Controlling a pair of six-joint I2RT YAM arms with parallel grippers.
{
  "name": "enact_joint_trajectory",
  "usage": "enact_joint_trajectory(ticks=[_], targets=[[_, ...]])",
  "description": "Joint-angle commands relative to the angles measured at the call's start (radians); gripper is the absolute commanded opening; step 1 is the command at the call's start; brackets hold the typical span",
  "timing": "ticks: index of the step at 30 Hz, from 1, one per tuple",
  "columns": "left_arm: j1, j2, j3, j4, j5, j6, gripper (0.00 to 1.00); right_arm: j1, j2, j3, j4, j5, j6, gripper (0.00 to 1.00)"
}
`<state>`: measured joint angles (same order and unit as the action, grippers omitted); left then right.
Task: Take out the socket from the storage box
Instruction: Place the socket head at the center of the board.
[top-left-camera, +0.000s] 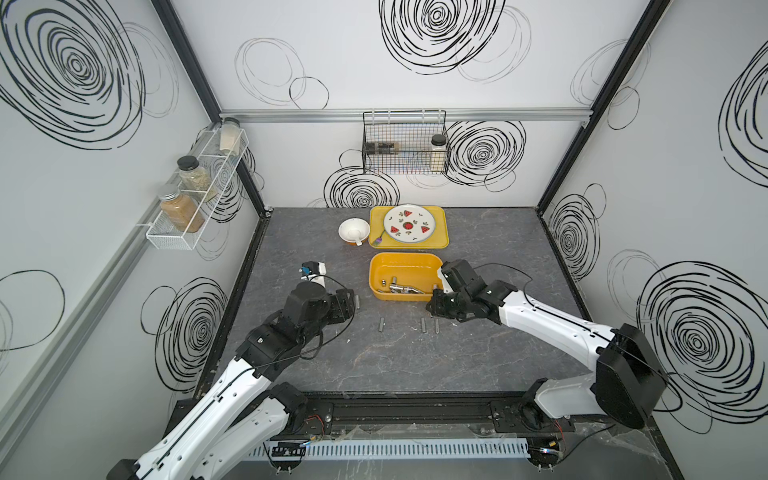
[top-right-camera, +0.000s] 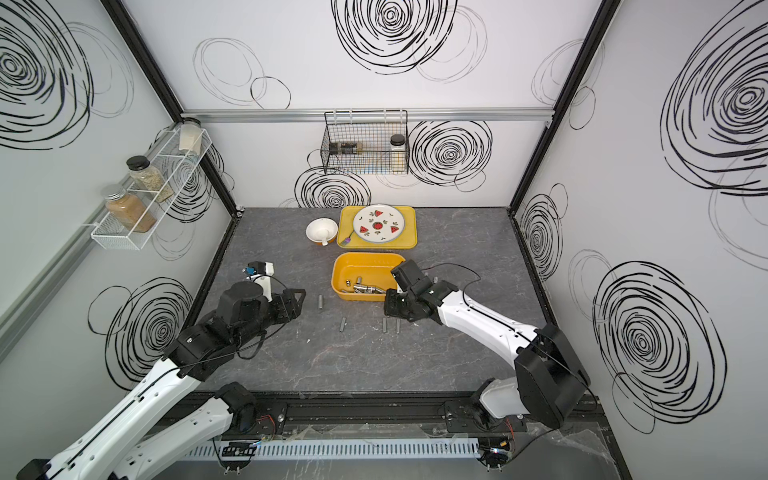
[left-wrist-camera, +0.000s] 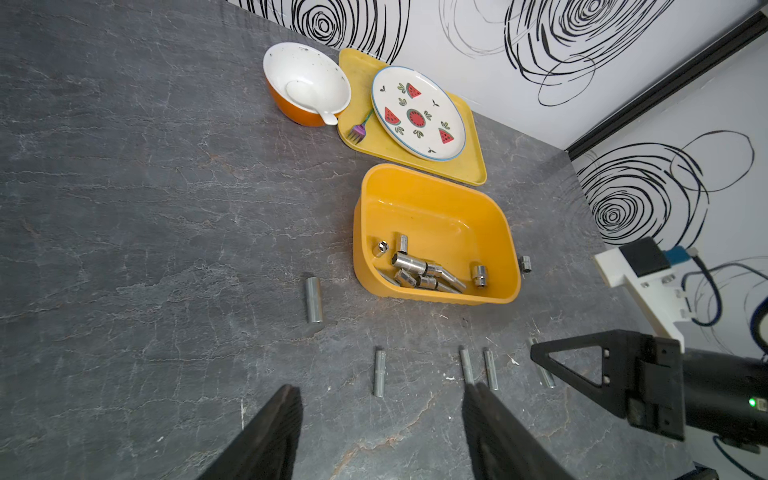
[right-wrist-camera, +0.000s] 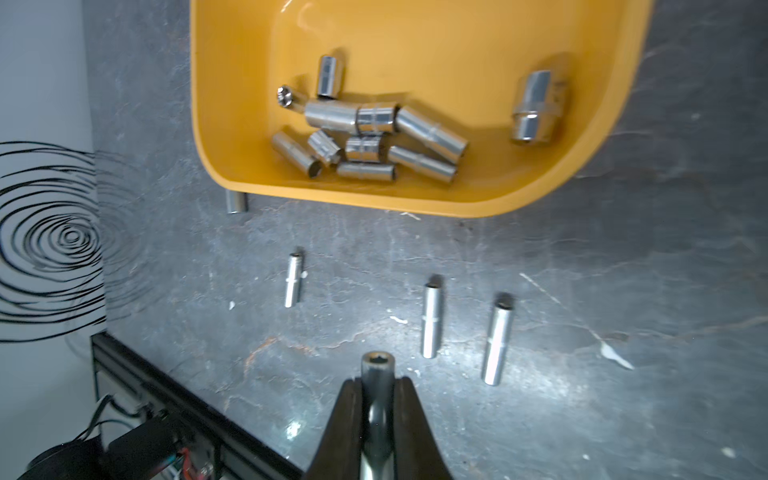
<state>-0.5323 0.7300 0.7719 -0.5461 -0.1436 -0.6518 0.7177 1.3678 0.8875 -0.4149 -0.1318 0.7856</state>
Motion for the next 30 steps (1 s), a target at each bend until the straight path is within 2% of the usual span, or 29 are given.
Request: enact_joint_trajectory(ticks=[1,9,20,30], targets=[[0.011,-0.004,-0.009,0.019,0.009,0.004,0.69,0.0,-0.03,-0.077,0.019,0.118,0.005,0.02],[0.014,-0.009,-0.01,0.02,0.01,0.004,0.69,0.0,0.029,-0.197,0.091,0.175,0.004,0.02],[0.035,-0.007,-0.011,0.026,0.022,0.006,0.69,0.002,0.11,-0.196,0.139,0.241,0.0,0.03],[0.048,-0.011,-0.014,0.03,0.038,0.008,0.69,0.002,0.14,-0.208,0.171,0.217,0.016,0.06]])
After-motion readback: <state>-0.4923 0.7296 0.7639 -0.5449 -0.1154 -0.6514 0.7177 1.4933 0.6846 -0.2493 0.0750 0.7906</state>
